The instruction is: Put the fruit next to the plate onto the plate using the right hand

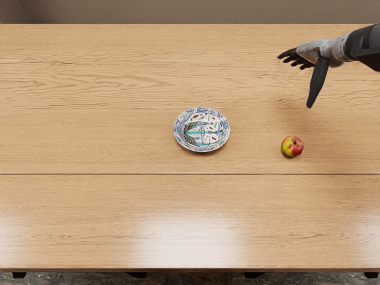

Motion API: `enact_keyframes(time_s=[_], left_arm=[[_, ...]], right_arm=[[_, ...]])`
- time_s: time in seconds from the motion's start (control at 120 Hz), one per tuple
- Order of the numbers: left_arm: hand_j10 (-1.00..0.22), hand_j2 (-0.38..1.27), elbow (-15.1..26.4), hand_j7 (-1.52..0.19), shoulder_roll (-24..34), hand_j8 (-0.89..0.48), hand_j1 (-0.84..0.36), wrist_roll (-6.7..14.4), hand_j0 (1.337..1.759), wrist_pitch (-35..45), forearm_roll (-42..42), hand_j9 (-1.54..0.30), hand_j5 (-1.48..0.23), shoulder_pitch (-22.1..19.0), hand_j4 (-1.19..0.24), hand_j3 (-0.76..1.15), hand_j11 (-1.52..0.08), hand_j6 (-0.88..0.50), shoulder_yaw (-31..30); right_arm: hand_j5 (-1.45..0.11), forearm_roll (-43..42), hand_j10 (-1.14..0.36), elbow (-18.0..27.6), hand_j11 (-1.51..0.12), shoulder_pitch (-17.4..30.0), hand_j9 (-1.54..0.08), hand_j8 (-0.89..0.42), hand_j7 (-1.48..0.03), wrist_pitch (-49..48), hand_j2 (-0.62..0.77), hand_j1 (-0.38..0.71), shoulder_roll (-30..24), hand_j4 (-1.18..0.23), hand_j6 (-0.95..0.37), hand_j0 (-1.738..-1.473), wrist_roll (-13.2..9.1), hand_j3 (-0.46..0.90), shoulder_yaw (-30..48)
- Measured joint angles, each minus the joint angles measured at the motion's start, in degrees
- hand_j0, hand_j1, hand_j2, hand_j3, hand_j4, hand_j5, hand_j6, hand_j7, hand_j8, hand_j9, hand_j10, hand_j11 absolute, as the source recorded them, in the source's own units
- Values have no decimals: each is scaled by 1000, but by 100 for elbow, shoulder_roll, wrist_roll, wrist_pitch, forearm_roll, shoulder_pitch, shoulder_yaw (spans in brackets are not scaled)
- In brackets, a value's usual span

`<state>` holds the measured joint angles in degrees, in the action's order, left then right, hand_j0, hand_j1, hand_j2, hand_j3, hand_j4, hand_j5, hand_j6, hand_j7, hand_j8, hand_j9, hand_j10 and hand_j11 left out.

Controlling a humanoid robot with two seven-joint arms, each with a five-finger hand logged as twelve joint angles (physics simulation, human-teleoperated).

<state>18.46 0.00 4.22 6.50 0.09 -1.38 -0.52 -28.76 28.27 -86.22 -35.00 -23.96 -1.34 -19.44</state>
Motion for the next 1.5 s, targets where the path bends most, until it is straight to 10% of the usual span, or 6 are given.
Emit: enact_keyframes(time_s=[0.3,0.592,0.775,1.0,1.5], left_arm=[[0,0,0,0,0,0,349,0,1658,0,0,0,0,0,0,0,0,0,0],[0,0,0,0,0,0,349,0,1658,0,0,0,0,-2,0,0,0,0,0],[0,0,0,0,0,0,349,0,1658,0,0,0,0,3,0,0,0,0,0],[0,0,0,0,0,0,349,0,1658,0,0,0,0,-2,0,0,0,0,0],[0,0,0,0,0,0,349,0,1658,0,0,0,0,3,0,0,0,0,0]], right_arm=[[-27,-7,-22,160,-27,-35,-27,-23,-27,0,-4,-325,-142,-23,-23,-1658,-247,0,144],[-56,-181,-45,3419,-56,-314,-56,-46,-56,815,-8,-298,-1364,-46,-47,-1658,-2372,0,697],[-55,-591,-44,4921,-55,-318,-55,-45,-55,2317,-8,-299,-1784,-45,-46,-1658,-3138,0,757],[-51,-967,-42,5862,-51,-89,-51,-43,-51,3565,-7,-303,-1928,-42,-44,-1658,-3339,0,614],[-194,-1577,-152,6112,-193,675,-194,-153,-193,4495,-28,-172,-1741,-152,-154,-1658,-3365,0,553]])
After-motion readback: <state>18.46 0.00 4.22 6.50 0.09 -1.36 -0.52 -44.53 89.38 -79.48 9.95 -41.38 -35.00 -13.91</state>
